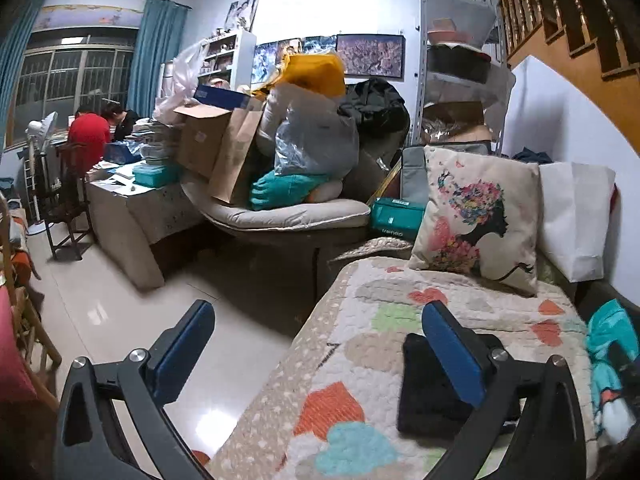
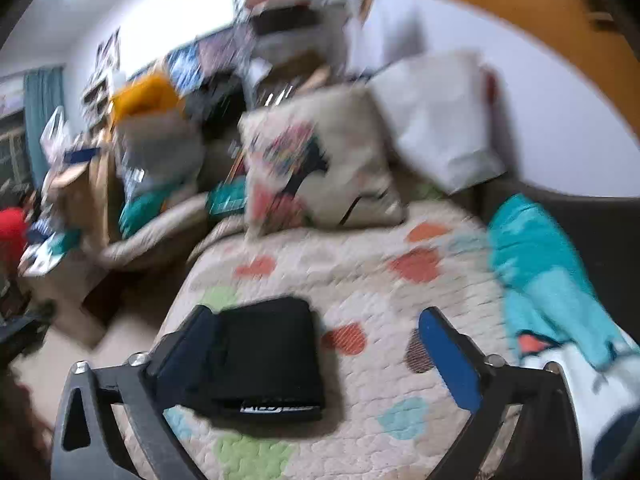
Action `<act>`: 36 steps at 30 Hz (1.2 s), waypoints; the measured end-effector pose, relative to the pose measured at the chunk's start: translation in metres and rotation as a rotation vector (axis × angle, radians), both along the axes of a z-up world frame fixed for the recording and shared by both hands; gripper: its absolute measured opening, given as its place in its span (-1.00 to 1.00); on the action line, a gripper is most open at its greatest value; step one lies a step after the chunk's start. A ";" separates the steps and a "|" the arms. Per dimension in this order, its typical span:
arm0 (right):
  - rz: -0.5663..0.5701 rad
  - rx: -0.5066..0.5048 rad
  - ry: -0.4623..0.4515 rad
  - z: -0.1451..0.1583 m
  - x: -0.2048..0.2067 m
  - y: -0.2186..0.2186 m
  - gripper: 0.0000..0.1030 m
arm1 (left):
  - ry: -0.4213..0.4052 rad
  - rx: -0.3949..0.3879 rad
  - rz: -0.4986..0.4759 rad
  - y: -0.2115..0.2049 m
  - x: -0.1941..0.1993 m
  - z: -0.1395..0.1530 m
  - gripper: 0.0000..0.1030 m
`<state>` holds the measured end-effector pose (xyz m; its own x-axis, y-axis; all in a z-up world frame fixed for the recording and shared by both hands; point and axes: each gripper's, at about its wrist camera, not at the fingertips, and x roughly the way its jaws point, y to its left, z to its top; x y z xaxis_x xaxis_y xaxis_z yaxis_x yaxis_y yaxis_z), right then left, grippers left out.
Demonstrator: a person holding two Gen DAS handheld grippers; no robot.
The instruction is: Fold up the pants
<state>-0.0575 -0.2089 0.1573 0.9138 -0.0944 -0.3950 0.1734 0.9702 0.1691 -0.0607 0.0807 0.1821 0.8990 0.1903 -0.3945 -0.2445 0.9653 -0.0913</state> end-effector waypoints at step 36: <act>0.107 -0.051 0.419 -0.091 0.009 0.042 1.00 | 0.444 0.056 -0.264 -0.071 0.000 -0.094 1.00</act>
